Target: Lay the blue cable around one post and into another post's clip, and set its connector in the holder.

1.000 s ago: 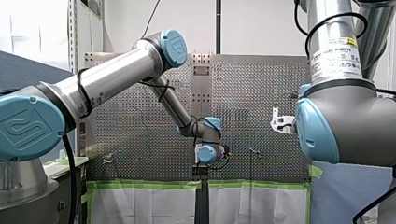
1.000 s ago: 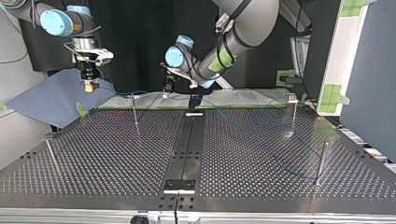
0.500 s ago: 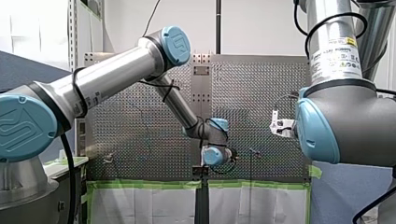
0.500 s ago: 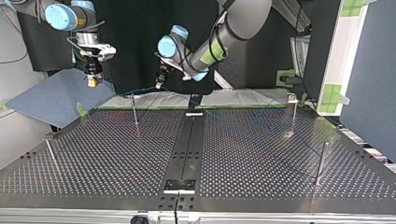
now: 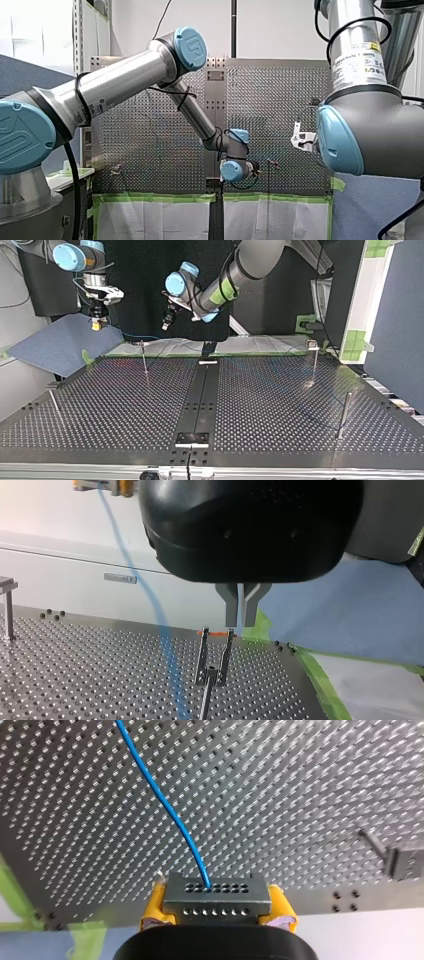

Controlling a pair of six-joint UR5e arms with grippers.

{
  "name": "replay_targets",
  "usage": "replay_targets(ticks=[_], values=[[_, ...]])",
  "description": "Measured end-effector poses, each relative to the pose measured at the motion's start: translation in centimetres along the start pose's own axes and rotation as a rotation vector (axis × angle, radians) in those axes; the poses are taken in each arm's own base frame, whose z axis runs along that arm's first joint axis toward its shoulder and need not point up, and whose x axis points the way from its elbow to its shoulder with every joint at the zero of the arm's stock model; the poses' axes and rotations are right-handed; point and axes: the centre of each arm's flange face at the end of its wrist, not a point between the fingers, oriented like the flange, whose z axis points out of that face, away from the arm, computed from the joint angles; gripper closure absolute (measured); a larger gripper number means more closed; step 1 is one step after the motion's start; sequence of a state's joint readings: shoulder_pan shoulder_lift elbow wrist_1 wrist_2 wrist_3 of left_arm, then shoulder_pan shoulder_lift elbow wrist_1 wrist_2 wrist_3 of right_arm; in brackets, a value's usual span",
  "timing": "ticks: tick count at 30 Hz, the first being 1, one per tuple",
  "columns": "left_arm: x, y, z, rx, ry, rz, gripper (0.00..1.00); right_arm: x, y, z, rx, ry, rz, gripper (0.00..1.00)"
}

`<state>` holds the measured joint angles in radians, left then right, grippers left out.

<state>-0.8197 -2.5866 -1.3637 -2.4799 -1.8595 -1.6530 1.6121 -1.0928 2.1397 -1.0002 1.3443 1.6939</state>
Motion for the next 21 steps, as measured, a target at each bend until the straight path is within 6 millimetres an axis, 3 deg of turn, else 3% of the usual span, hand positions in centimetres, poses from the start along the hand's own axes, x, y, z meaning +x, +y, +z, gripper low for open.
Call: replay_targets(ticks=[5,14,21], values=[[0.0,0.7,0.3,-0.021,0.0,-0.003,0.92,-1.8,0.8,-0.2,-0.041,-0.031,0.02,1.0],[0.1,1.7,0.5,-0.053,0.007,-0.001,0.92,-3.3,2.6,-0.3,-0.123,-0.054,0.053,1.0],[2.8,2.2,0.0,-0.063,0.06,0.039,0.92,-5.0,3.8,0.0,-0.144,-0.081,0.059,1.0]])
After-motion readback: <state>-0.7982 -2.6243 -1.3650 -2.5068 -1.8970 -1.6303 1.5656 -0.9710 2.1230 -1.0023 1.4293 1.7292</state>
